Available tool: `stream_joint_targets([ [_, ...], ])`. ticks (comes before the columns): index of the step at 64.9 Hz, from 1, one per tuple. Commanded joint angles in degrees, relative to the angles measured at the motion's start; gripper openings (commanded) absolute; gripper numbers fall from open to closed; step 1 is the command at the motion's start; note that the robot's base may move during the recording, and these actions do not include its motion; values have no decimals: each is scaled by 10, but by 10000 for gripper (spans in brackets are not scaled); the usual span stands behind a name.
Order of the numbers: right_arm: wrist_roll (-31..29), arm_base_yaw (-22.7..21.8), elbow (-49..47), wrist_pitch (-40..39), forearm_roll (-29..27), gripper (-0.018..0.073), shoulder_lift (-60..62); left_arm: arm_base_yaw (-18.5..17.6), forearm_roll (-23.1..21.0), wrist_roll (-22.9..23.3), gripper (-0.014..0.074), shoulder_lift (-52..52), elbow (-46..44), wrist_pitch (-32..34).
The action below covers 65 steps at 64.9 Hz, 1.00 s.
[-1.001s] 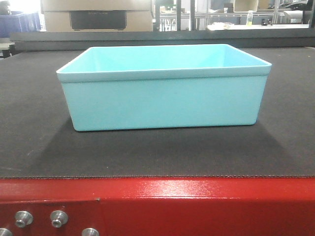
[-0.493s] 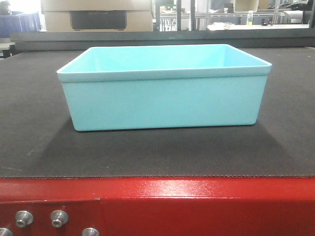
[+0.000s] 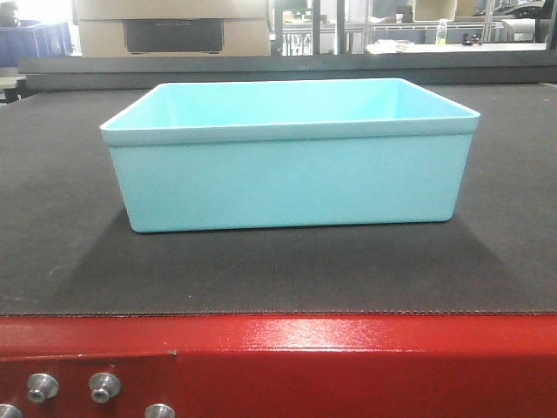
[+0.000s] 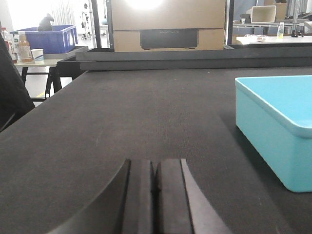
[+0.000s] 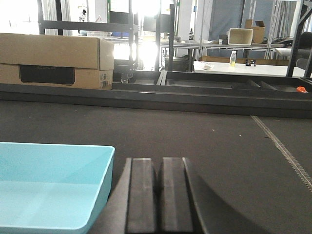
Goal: Fetch blue bin and place on conveyor start
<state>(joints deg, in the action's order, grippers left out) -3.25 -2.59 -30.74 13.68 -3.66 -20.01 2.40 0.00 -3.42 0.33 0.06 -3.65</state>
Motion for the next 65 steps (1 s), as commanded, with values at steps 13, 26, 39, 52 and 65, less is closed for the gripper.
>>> stream_joint_targets([
  [13,-2,-2,2,-14,4,-153,3,3,0,-2,-111,-3,-1,17],
  [26,-2,-2,2,-14,4,-153,3,3,0,-2,-111,-3,-1,17],
  [39,-2,-2,2,-14,21,-153,3,3,0,-2,-111,-3,-1,17],
  [52,-2,-32,51,-8,28,-153,22,3,0,-2,-111,-3,-1,17],
  [65,-2,-72,167,-50,-3,-153,107,3,0,-2,-111,-3,-1,17],
])
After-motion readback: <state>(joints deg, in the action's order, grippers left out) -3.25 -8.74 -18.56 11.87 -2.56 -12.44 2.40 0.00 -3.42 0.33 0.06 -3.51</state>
